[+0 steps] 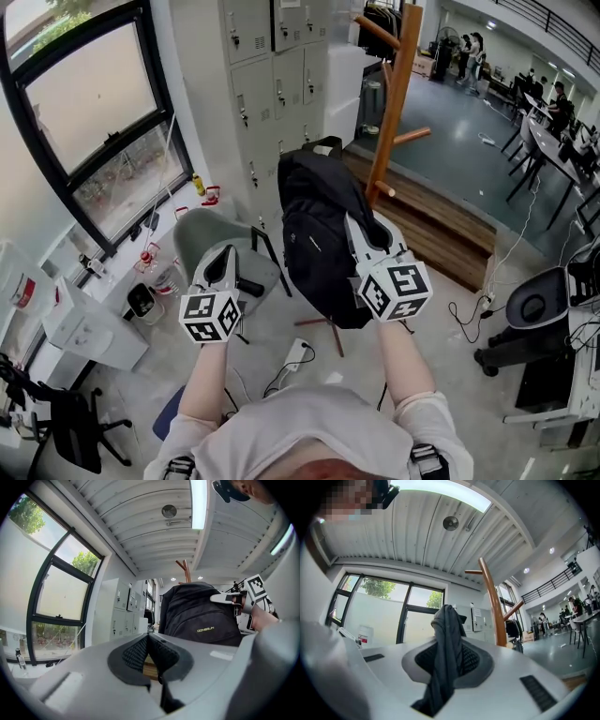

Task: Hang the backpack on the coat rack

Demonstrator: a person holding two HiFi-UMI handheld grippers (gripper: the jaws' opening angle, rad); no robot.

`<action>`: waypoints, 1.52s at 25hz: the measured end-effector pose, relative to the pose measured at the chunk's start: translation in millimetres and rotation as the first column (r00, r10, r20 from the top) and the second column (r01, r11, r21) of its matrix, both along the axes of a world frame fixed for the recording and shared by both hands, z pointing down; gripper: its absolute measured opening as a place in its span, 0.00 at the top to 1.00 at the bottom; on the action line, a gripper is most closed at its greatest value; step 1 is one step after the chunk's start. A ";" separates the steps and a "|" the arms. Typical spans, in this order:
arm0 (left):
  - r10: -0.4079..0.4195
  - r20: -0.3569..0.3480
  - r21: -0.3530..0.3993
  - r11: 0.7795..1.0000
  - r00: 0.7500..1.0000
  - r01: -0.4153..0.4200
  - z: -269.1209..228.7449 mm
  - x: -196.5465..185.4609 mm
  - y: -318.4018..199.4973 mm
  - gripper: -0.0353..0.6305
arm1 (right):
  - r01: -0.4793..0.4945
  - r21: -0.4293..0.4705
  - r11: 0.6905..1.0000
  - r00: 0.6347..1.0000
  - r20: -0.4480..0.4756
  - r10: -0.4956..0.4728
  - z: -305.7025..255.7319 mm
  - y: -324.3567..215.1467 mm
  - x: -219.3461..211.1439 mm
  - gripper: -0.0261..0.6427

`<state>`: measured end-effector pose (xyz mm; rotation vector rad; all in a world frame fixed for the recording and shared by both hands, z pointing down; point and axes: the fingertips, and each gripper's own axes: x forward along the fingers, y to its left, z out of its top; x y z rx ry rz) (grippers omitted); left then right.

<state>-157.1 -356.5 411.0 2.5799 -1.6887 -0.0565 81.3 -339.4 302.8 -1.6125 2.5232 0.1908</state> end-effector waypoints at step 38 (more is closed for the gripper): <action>0.056 -0.027 0.331 0.943 0.998 -0.044 -190.8 8.1 -23.2 0.93 | 0.022 0.231 0.973 0.993 0.106 -0.048 -269.7 -32.0 21.5 0.87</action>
